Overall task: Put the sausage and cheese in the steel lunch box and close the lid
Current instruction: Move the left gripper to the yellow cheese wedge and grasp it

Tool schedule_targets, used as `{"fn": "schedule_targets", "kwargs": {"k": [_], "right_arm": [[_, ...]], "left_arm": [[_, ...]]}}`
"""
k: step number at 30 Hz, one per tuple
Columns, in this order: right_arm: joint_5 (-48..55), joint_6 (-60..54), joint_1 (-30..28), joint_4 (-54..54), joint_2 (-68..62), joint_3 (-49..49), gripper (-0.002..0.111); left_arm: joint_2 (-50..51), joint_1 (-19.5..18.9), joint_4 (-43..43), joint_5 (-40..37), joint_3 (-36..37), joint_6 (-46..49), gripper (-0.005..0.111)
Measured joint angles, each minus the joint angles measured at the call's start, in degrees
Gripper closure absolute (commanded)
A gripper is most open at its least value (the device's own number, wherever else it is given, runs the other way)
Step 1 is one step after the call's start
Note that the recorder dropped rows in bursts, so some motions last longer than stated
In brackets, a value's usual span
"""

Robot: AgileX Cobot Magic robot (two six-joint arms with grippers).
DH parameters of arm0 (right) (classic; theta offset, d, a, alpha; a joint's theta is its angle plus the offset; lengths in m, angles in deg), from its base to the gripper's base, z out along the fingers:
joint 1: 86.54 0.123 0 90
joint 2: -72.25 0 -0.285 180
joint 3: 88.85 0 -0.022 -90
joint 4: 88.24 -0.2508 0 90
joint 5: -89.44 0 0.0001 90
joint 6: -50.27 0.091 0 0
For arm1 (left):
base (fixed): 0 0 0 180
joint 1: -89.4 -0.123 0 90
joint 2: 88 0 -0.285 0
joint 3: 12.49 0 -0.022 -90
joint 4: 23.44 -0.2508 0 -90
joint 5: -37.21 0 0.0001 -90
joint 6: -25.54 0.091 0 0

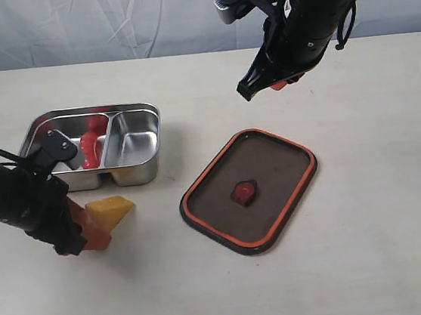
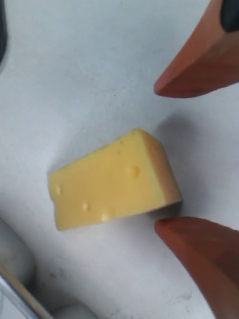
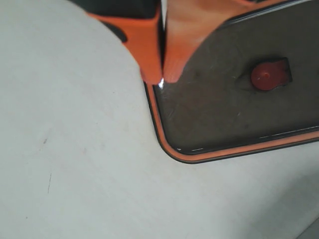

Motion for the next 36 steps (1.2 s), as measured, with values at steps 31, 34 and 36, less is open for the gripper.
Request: {"fn": "schedule_targets", "kwargs": {"k": [31,34,36], "right_arm": [[1.27,0.00,0.00,-0.22,0.00,0.00,0.109],[1.37,0.00,0.00,-0.22,0.00,0.00,0.109],[1.50,0.00,0.00,-0.22,0.00,0.00,0.109]], "left_arm": [[3.09,0.00,13.03,7.57,-0.19,9.39,0.061],[3.23,0.00,13.03,7.11,-0.19,9.39,0.089],[3.21,0.00,13.12,6.05,-0.32,9.39,0.104]]}}
